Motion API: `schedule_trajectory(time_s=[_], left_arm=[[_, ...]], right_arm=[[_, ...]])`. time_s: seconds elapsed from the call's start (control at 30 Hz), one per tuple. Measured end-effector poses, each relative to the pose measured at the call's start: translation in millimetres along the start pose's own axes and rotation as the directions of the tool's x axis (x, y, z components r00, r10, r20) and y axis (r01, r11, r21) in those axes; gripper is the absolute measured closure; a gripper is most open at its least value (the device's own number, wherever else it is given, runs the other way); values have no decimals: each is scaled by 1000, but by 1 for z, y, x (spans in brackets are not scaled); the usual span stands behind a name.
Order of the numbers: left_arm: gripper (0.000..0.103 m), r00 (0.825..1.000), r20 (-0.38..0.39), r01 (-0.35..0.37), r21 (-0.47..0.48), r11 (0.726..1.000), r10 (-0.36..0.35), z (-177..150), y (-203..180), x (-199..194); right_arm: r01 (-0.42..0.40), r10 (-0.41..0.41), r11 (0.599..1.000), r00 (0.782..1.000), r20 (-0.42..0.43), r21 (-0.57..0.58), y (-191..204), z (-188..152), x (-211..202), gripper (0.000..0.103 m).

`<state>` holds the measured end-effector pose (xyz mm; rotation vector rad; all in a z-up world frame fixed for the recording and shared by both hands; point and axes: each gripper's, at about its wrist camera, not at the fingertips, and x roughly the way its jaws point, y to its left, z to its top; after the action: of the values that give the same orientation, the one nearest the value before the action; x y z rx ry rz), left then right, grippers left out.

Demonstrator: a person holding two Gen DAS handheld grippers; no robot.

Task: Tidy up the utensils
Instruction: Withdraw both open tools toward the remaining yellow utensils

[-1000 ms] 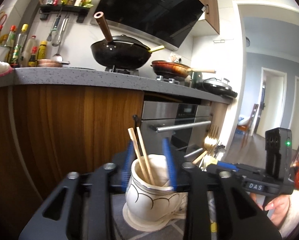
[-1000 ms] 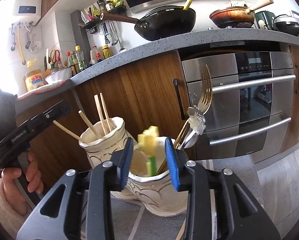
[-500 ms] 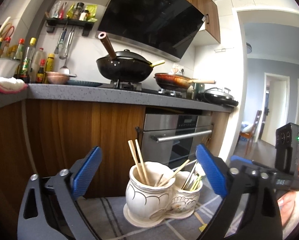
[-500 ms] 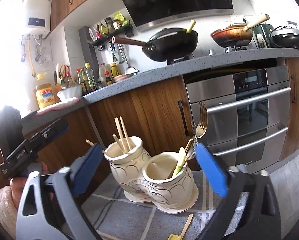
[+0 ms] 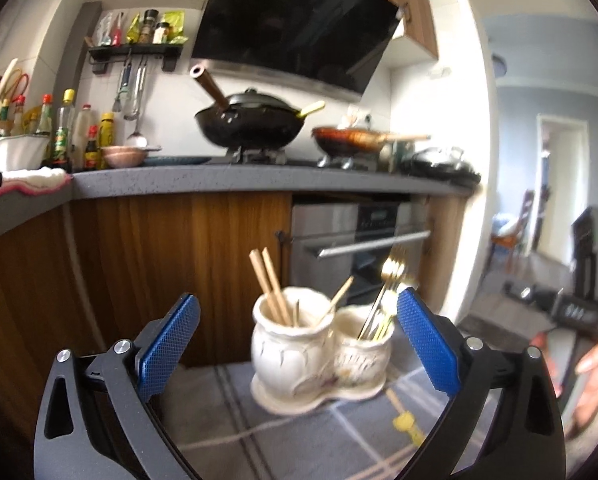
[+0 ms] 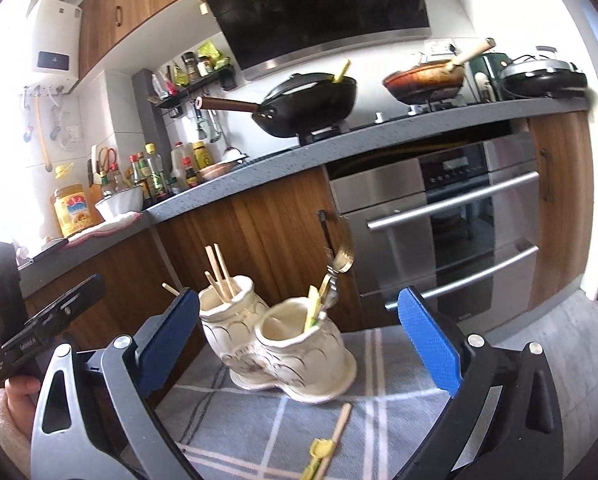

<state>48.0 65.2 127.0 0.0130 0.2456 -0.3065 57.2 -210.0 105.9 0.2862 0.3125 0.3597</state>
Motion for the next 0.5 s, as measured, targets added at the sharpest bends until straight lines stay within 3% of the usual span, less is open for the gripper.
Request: schedule_trajectory(time_s=[0.1,0.5], left_arm=[[5,998,-59,-25,32,999,27,-9,-11,1],[5,972,-232,51,83,995,-30,-49,-50,21]], right_arm=[[35,-35,999,999,-17,-10,-3,-3,-7,5],[100,-110,991,987,-119,-88,-9,-32,-12,5]])
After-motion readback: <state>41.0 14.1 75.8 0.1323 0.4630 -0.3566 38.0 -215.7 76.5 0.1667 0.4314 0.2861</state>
